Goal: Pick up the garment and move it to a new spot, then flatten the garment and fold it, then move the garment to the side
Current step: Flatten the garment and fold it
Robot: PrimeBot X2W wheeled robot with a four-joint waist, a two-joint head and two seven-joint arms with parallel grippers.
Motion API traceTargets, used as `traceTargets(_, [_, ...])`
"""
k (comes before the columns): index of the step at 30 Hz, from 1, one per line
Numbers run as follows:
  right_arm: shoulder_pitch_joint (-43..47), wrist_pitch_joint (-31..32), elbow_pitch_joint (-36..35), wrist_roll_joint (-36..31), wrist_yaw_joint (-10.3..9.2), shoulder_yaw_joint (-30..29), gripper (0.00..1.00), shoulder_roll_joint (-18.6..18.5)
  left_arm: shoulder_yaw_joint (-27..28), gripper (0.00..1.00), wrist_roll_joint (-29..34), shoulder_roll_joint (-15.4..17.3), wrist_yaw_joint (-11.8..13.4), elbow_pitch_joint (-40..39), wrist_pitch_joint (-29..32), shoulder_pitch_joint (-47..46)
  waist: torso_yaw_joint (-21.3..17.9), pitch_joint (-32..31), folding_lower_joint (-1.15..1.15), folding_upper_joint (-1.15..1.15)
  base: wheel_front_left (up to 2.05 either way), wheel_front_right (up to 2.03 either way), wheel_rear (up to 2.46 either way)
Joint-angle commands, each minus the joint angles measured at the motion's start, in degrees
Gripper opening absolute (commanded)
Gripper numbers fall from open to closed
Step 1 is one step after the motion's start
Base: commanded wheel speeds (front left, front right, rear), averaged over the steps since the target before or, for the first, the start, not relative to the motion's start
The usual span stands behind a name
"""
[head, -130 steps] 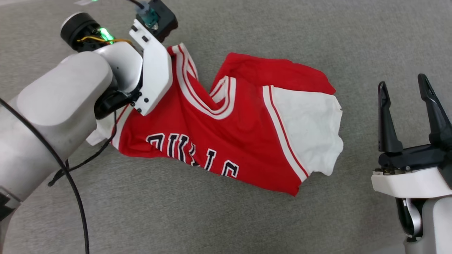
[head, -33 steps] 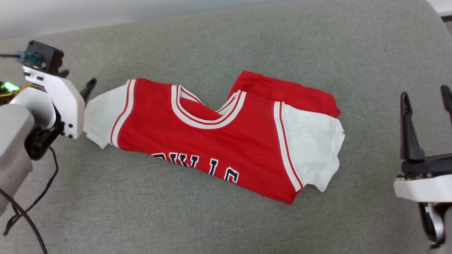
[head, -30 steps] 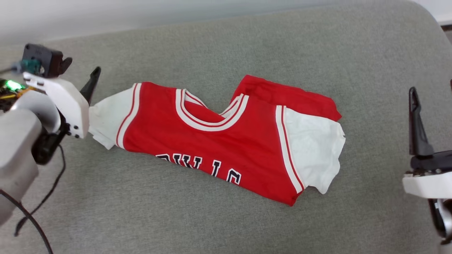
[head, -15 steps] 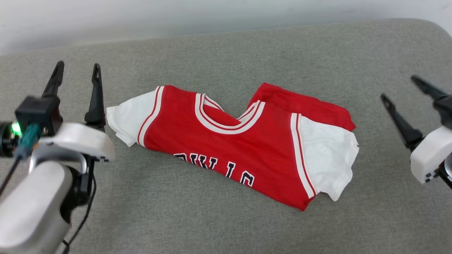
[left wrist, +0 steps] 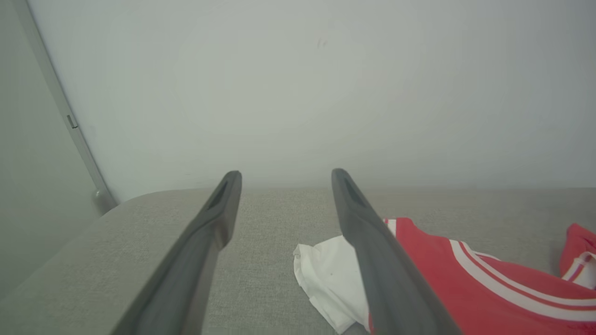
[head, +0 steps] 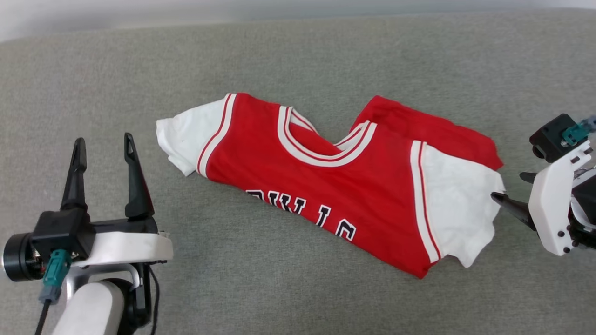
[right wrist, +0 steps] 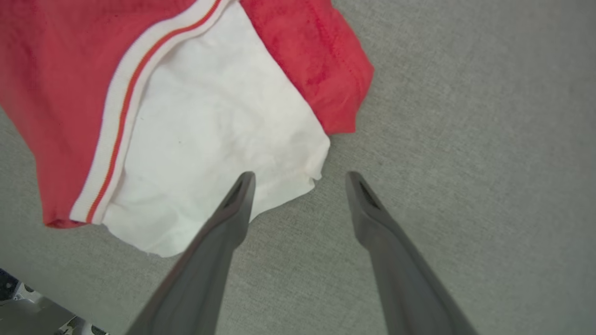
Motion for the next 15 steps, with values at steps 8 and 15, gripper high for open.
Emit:
traceTargets(8, [-1.1, -0.1, 10.4, 2.6, -0.02, 5.2, 1.00, 5.0, 5.7, 1.00, 6.0, -7.9, -6.8, 0.4, -0.1, 1.0, 2.8, 4.4, 0.00, 0.00, 0.00, 0.00, 0.00])
traceTargets(15, [-1.2, -6.7, 13.2, 3.7, -0.03, 10.0, 0.00, 4.5, 9.8, 1.00, 9.4, -11.7, -11.1, 1.9, -0.1, 1.2, 1.7, 3.3, 0.00, 0.00, 0.00, 0.00, 0.00])
